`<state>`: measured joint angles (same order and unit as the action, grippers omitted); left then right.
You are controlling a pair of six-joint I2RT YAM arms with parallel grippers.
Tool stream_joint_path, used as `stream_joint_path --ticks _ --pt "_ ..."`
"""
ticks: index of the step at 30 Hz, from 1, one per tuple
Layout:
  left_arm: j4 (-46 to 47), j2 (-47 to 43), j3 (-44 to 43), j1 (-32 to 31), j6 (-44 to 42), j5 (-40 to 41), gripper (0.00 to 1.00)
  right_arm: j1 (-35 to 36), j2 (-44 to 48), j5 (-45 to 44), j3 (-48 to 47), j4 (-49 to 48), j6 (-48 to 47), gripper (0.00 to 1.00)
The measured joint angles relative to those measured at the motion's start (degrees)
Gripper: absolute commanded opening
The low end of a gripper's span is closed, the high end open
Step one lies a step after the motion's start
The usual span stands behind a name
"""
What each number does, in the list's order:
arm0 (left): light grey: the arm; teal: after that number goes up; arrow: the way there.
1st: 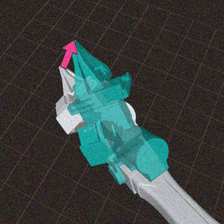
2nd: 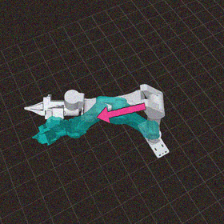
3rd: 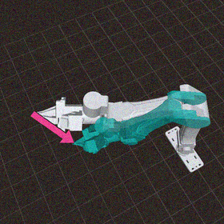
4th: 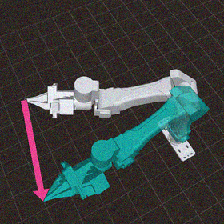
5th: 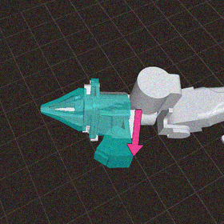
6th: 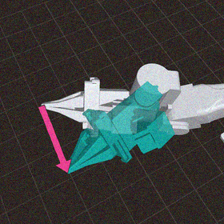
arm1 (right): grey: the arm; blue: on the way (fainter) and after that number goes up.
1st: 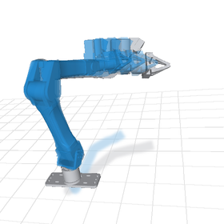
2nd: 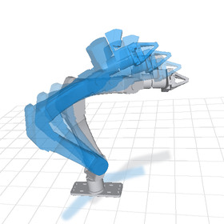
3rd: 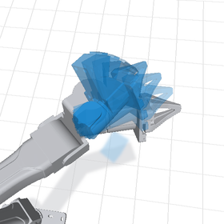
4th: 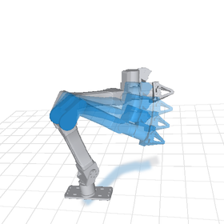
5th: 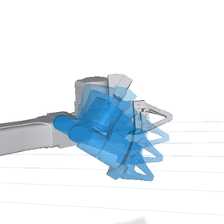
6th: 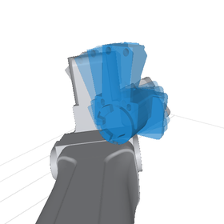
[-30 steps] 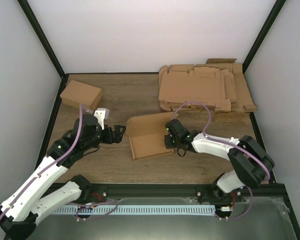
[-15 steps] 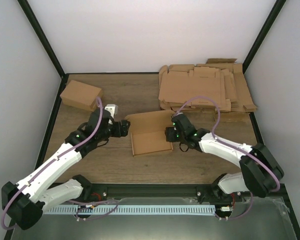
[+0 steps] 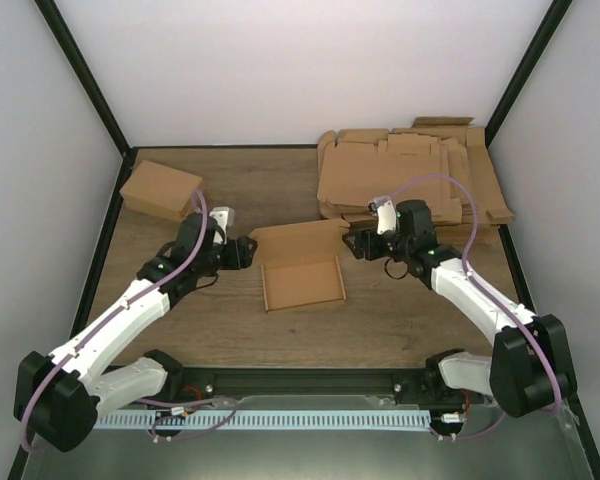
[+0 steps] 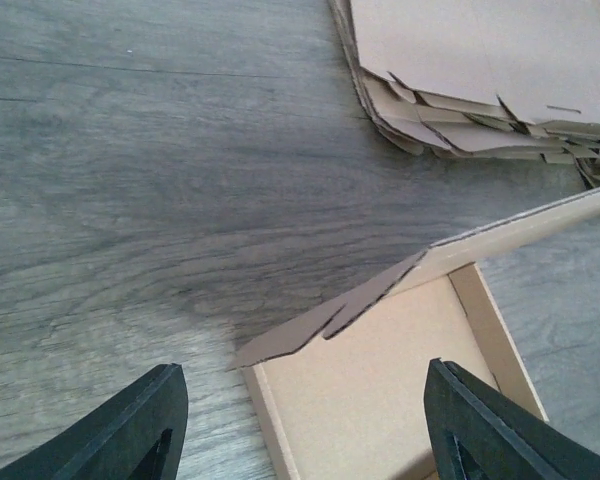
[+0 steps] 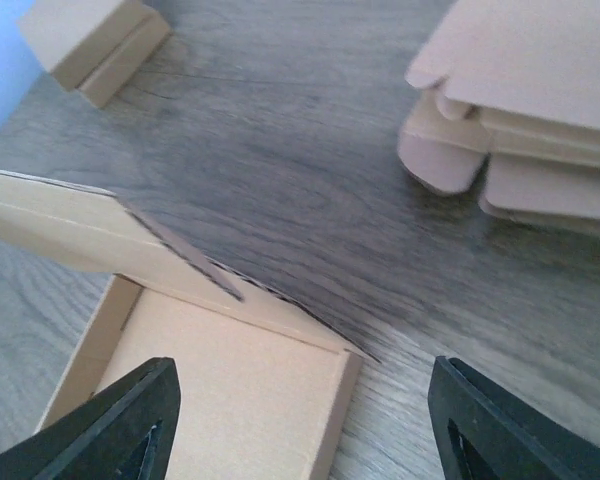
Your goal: Fold the paper box
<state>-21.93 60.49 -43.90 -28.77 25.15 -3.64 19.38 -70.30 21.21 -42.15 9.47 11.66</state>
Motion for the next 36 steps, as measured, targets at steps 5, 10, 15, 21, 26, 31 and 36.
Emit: stream_joint_path --ticks 5,10,15,21,26,31,36 --pt "2.1 0.7 0.6 0.2 -2.0 -3.4 0.65 -2.5 -1.5 7.4 -1.3 -2.3 -2.7 0.71" --pt "3.0 3.6 0.5 0.3 -3.8 -5.8 0.49 -3.0 -6.0 11.3 -3.6 -4.8 -4.3 0.6" --pt "3.0 6.1 -0.1 0.3 -4.0 -6.4 0.37 -2.6 -6.9 11.4 -4.6 -5.1 -5.2 0.54" --pt "3.1 9.1 -1.2 0.3 -2.9 -7.1 0.27 0.7 -6.9 9.2 -4.6 -4.7 -6.1 0.43" --pt "2.4 9.8 -2.2 0.3 -1.9 -6.1 0.45 2.2 -6.9 5.8 -4.8 -3.0 -5.4 0.44" --pt "0.7 9.0 -3.0 0.4 -1.7 -4.0 0.68 3.0 -6.1 2.6 -4.9 -0.9 -4.5 0.51" --pt "-1.4 10.5 -6.4 0.6 -2.9 -2.7 0.66 3.0 -6.1 0.2 -5.7 1.8 -4.1 0.51"
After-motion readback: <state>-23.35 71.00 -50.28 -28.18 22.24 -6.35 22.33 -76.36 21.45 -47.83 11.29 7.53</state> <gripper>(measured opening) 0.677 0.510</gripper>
